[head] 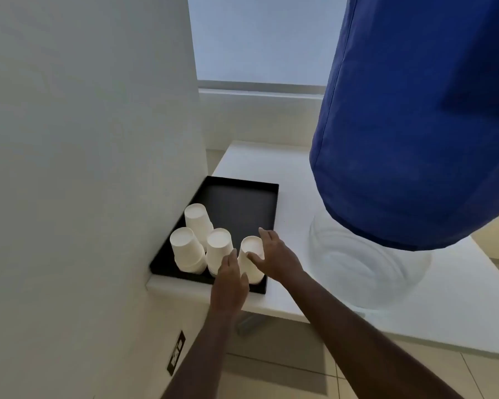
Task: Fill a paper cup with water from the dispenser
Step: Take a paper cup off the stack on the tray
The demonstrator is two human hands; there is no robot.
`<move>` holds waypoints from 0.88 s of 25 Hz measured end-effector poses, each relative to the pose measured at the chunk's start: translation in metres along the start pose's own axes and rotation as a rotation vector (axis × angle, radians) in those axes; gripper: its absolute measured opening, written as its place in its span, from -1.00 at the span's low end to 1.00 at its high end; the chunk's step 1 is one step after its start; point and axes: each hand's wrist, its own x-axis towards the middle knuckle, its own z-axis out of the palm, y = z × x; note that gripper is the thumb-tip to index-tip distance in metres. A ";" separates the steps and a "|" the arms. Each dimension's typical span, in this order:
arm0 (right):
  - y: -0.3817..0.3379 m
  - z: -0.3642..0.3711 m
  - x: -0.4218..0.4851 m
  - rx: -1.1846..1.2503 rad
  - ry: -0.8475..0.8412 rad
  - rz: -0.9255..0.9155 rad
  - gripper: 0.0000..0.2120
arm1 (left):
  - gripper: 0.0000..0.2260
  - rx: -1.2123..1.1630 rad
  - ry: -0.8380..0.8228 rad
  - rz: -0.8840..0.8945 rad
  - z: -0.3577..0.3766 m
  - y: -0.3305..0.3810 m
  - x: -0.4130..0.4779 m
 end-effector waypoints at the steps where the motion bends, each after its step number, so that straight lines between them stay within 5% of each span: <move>1: 0.001 0.002 0.005 0.008 -0.035 0.018 -0.36 | -0.51 -0.041 -0.007 -0.034 0.006 -0.002 0.002; 5: 0.007 0.016 0.020 0.063 -0.129 0.073 -0.33 | -0.48 -0.200 -0.027 -0.122 0.025 -0.003 0.008; 22: 0.024 0.020 0.017 0.177 0.082 -0.052 -0.45 | -0.46 -0.462 0.029 -0.284 0.049 -0.016 0.024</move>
